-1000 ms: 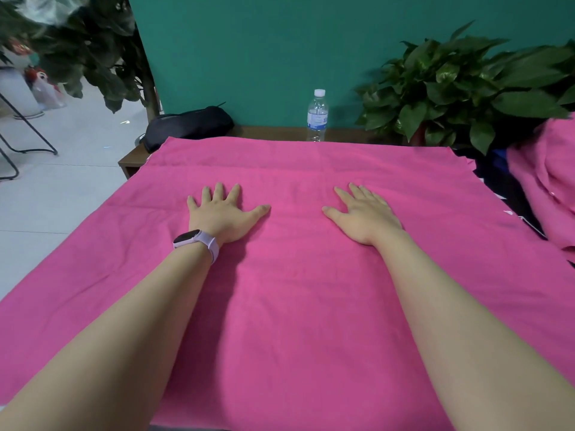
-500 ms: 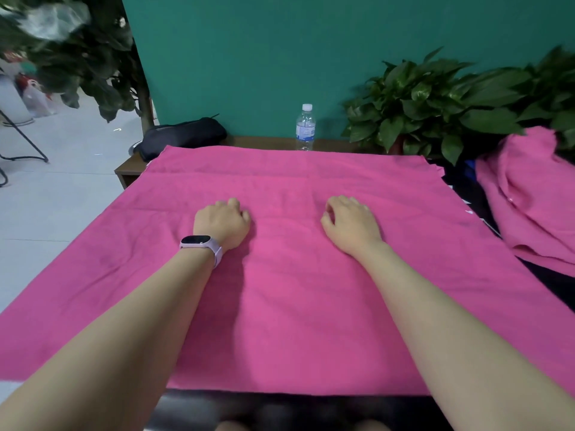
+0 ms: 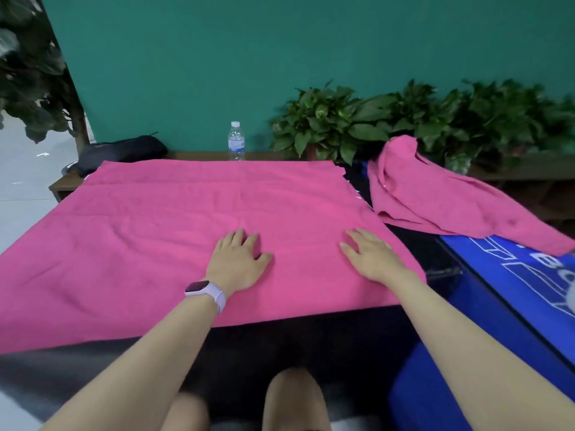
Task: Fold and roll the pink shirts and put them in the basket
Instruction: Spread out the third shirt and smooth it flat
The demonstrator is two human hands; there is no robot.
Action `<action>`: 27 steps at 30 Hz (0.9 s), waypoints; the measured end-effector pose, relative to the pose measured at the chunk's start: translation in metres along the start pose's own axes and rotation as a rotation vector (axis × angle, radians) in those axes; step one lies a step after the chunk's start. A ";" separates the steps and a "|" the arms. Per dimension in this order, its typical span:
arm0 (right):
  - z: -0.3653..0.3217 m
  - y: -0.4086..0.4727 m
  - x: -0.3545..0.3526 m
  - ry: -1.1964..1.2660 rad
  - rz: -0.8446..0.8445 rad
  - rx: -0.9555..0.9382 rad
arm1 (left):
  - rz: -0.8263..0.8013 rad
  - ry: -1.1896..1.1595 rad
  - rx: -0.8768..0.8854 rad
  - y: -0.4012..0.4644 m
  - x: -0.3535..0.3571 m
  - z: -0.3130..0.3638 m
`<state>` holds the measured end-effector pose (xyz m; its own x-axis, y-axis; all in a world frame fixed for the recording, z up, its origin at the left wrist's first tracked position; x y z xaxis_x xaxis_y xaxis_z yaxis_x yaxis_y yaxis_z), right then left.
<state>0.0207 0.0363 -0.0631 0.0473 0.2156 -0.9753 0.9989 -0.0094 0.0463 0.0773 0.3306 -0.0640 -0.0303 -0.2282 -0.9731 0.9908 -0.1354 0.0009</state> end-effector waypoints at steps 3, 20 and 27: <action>0.036 -0.032 -0.018 0.029 0.123 0.096 | 0.028 0.025 -0.031 -0.006 0.000 0.003; 0.051 -0.030 -0.051 -0.086 0.365 0.245 | 0.038 0.089 0.111 -0.028 0.003 0.076; 0.011 0.044 -0.033 0.039 0.186 -0.110 | 0.113 0.054 0.081 0.038 -0.007 0.108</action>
<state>0.0627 0.0184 -0.0311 0.2281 0.2582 -0.9388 0.9668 0.0539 0.2498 0.1004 0.2228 -0.0320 0.0902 -0.1944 -0.9768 0.9735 -0.1900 0.1277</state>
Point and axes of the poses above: each hand's wrist, its own y-axis towards the middle knuckle, its own x-axis out of the palm, z = x × y, the point moved 5 cm from there along y, towards the middle knuckle, and after that the axes turned 12 degrees about -x, right-handed, at the moved point
